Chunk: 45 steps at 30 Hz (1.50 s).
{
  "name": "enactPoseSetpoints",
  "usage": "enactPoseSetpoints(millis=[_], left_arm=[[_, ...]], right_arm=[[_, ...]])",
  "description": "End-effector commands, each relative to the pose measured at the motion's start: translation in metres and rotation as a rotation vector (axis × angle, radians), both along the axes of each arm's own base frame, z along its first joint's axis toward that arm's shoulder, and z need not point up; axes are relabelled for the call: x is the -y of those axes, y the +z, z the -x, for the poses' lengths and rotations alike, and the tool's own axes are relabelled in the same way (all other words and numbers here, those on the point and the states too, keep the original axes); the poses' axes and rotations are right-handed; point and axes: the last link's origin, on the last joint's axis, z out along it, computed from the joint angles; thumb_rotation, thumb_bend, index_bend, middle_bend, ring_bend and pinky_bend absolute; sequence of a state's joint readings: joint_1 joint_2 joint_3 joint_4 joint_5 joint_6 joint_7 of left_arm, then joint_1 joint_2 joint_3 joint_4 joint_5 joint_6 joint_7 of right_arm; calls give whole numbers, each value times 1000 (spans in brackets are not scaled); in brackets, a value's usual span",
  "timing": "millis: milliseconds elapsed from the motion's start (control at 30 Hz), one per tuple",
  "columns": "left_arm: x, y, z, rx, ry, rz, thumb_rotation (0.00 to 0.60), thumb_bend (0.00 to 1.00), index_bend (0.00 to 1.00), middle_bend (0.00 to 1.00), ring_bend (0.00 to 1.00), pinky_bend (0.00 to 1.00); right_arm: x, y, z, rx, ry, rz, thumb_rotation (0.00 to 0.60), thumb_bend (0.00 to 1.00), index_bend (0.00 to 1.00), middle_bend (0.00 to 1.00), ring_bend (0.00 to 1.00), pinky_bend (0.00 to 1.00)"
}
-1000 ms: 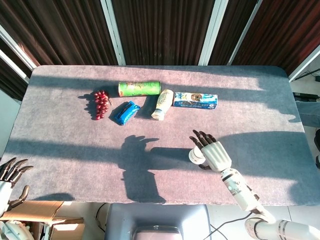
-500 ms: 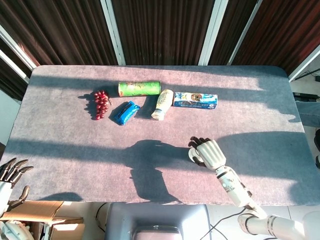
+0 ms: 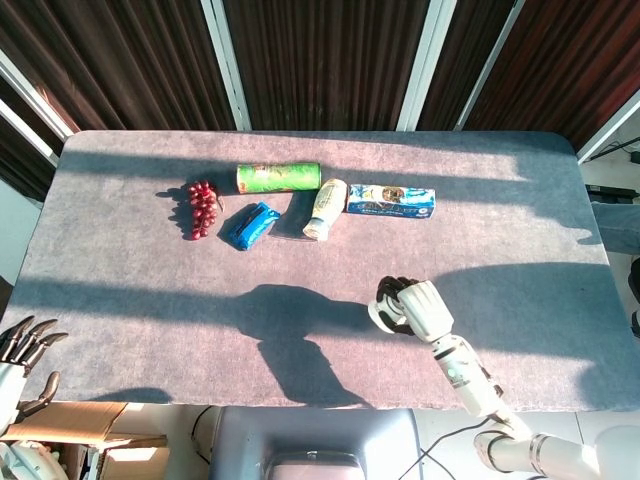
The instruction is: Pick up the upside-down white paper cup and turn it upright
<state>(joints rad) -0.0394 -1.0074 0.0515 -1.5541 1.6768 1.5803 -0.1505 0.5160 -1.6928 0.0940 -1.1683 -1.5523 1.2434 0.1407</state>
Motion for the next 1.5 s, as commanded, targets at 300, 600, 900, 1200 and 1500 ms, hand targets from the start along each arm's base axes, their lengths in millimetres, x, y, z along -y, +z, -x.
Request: enactPoseSetpoints(millis=[300, 600, 900, 1200, 1500], left_arm=[[0, 1, 1, 2, 4, -2, 600, 483, 253, 131, 38, 137], [0, 0, 0, 0, -1, 2, 600, 482, 252, 130, 38, 137], [0, -1, 0, -1, -1, 4, 600, 482, 252, 131, 38, 137], [0, -1, -1, -3, -1, 7, 600, 482, 252, 131, 38, 137], [0, -2, 0, -7, 1, 9, 600, 483, 252, 132, 37, 136]], right_arm=[[3, -20, 24, 478, -158, -280, 600, 727, 521, 483, 470, 644], [1, -11, 42, 300, -142, -298, 600, 665, 410, 265, 173, 326], [-2, 8, 41, 158, -88, -243, 600, 602, 301, 116, 10, 135], [9, 17, 27, -44, -64, -221, 600, 376, 264, 114, 7, 125], [23, 5, 5, -175, -61, -187, 600, 184, 257, 136, 28, 159]])
